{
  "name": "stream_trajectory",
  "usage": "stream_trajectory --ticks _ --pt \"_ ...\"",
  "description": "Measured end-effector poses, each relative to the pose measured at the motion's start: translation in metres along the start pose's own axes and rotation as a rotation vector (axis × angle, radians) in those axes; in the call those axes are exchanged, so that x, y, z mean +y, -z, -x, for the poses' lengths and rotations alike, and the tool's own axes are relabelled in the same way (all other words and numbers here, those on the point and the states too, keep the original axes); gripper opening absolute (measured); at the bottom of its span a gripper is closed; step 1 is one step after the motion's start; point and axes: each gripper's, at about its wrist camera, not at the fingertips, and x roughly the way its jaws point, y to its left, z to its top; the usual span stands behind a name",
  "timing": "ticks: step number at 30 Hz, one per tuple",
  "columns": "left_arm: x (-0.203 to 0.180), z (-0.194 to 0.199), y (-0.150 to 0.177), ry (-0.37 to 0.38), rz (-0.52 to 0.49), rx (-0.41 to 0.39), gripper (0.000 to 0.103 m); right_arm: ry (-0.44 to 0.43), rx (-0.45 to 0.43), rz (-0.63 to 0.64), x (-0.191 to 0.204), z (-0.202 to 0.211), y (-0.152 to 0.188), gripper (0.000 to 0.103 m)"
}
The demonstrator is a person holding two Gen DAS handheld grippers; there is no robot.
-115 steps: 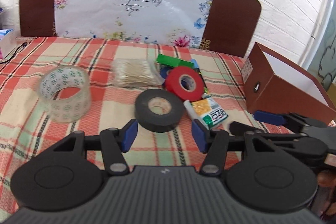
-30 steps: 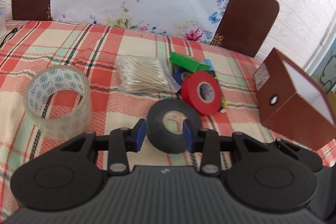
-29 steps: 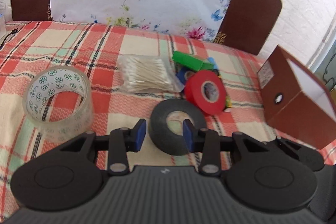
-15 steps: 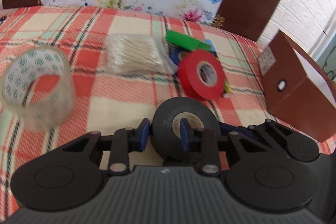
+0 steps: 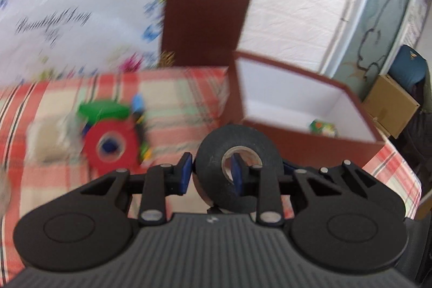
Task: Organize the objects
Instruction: 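Carry the black tape roll into the brown box and release it, then reach the right gripper to the clear tape roll and grasp its rim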
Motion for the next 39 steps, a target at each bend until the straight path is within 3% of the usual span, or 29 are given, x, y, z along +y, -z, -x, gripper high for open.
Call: stream_trajectory --ticks 5,9,14,18,23,28,34,39 --pt "-0.053 -0.031 -0.048 0.042 -0.113 -0.070 0.033 0.116 -0.082 -0.039 -0.063 0.004 -0.028 0.074" --pt "-0.071 -0.077 -0.070 0.065 -0.129 -0.039 0.033 0.144 -0.044 -0.118 -0.117 -0.020 -0.037 0.074" --pt "-0.085 -0.117 -0.062 0.045 -0.129 0.031 0.034 0.145 0.043 -0.179 -0.150 -0.056 -0.027 0.076" --pt "-0.086 -0.113 -0.058 0.037 -0.147 0.015 0.034 0.150 0.025 -0.219 -0.156 -0.060 -0.024 0.078" --pt "-0.067 -0.071 -0.057 0.051 -0.123 -0.042 0.035 0.166 -0.033 -0.245 -0.148 -0.039 -0.025 0.074" --pt "-0.023 -0.020 -0.028 0.031 -0.054 -0.076 0.035 0.153 -0.116 -0.200 -0.117 -0.010 -0.034 0.074" --pt "0.048 0.010 0.020 -0.091 0.000 0.004 0.035 0.010 -0.075 -0.090 -0.054 -0.018 -0.037 0.069" --pt "0.135 0.059 0.045 -0.220 0.126 -0.041 0.035 -0.193 0.033 -0.053 0.014 -0.045 -0.032 0.059"
